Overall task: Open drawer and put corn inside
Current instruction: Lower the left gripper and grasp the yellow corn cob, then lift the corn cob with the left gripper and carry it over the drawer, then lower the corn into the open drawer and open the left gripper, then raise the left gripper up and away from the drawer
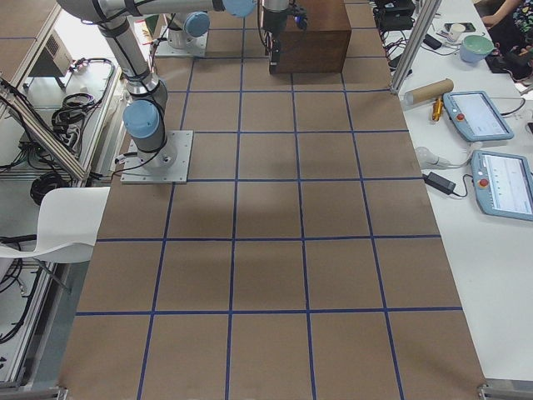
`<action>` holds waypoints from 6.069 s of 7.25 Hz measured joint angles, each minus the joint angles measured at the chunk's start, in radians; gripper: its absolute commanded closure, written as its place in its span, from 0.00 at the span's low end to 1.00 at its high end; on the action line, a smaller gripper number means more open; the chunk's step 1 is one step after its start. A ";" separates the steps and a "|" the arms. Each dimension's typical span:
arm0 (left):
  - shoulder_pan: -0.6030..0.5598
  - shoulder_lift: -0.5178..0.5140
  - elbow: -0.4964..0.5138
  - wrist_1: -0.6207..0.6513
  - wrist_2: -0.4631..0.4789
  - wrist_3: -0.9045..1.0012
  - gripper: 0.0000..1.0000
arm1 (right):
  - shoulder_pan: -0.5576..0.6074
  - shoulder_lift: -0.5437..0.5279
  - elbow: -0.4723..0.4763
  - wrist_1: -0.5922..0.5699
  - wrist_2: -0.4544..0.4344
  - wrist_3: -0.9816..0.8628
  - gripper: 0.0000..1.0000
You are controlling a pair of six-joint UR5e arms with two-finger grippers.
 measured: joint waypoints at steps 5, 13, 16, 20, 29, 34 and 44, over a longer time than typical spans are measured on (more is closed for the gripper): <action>0.000 -0.049 -0.023 0.038 0.010 0.007 0.01 | 0.000 0.000 0.000 0.000 0.000 0.000 0.00; 0.000 -0.054 -0.020 0.067 0.013 0.009 1.00 | 0.000 0.000 0.000 0.000 0.001 0.000 0.00; 0.000 -0.038 -0.016 0.063 0.015 0.008 1.00 | 0.000 0.000 0.000 0.000 0.000 0.000 0.00; -0.020 0.121 0.001 -0.022 -0.001 -0.001 1.00 | 0.000 0.000 0.000 0.000 0.001 0.000 0.00; -0.353 0.310 0.073 -0.284 -0.085 -0.374 1.00 | 0.000 0.000 0.000 0.000 0.001 0.000 0.00; -0.359 0.260 0.031 -0.243 -0.083 -0.364 0.00 | 0.000 -0.001 0.000 0.000 0.001 0.000 0.00; -0.421 0.500 0.043 -0.411 -0.075 -0.374 0.00 | 0.000 0.000 0.000 0.000 0.001 0.000 0.00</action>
